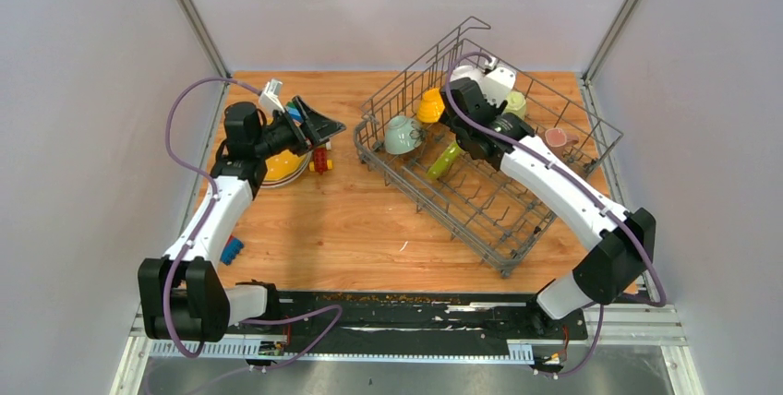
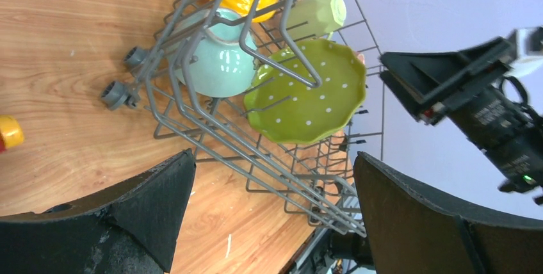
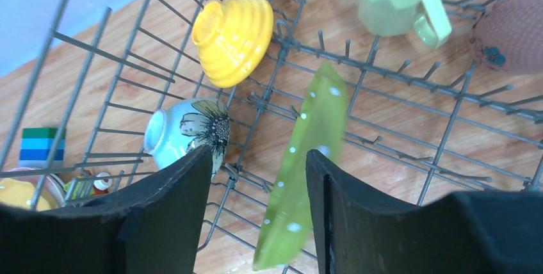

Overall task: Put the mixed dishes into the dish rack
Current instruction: Insert the plate into the dish rack.

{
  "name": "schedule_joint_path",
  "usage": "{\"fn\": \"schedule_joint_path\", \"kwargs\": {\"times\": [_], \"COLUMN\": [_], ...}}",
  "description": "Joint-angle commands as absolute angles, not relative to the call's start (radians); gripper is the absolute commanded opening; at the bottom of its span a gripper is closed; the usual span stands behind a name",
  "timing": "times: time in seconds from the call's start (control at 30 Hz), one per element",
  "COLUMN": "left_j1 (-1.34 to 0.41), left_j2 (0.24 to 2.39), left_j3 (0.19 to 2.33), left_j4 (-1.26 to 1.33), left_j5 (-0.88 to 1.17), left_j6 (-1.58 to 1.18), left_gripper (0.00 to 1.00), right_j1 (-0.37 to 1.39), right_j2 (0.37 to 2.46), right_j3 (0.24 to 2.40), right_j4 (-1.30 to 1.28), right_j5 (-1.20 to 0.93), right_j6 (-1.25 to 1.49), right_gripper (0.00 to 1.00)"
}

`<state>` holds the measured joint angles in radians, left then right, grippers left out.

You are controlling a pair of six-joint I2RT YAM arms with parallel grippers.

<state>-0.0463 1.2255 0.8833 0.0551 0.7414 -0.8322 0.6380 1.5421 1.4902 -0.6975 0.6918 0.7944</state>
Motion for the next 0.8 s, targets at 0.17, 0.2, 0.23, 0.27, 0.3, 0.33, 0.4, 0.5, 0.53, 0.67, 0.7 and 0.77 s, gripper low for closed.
{"fn": "schedule_joint_path", "kwargs": {"times": [0.17,0.2,0.23,0.27,0.3,0.33,0.4,0.5,0.53,0.67,0.7,0.77], "left_j1": [-0.046,-0.044,-0.043,-0.041,-0.04,-0.035,-0.021,0.01,0.034,0.107,0.123,0.173], "left_j2": [1.185,1.182,1.182,1.182,1.181,1.181,1.178,1.171,1.168,1.157,1.154,1.143], "left_j3": [0.975,0.978,0.983,0.985,0.99,0.992,0.996,0.994,0.992,0.97,0.955,0.926], "left_j4": [-0.165,-0.173,-0.191,-0.2,-0.223,-0.234,-0.269,-0.314,-0.33,-0.355,-0.354,-0.342], "left_j5": [0.575,0.565,0.548,0.539,0.517,0.506,0.47,0.416,0.395,0.363,0.363,0.372], "left_j6": [-0.678,-0.674,-0.667,-0.663,-0.657,-0.655,-0.648,-0.647,-0.647,-0.661,-0.672,-0.694], "left_gripper": [1.0,1.0,1.0,1.0,1.0,1.0,1.0,1.0,1.0,1.0,1.0,1.0], "right_j1": [0.626,0.626,0.626,0.625,0.625,0.624,0.625,0.624,0.624,0.624,0.625,0.625], "right_j2": [1.382,1.369,1.355,1.34,1.324,1.311,1.29,1.28,1.283,1.292,1.294,1.3], "right_j3": [1.459,1.45,1.443,1.433,1.42,1.405,1.391,1.388,1.395,1.417,1.422,1.428], "right_j4": [-0.555,-0.532,-0.506,-0.477,-0.432,-0.389,-0.34,-0.291,-0.285,-0.248,-0.238,-0.213], "right_j5": [0.698,0.675,0.645,0.604,0.551,0.497,0.39,0.25,0.21,0.034,-0.019,-0.119], "right_j6": [0.684,0.667,0.646,0.618,0.585,0.556,0.534,0.492,0.488,0.457,0.454,0.442], "right_gripper": [0.62,0.62,0.62,0.62,0.62,0.62,0.63,0.65,0.65,0.67,0.67,0.68]}}
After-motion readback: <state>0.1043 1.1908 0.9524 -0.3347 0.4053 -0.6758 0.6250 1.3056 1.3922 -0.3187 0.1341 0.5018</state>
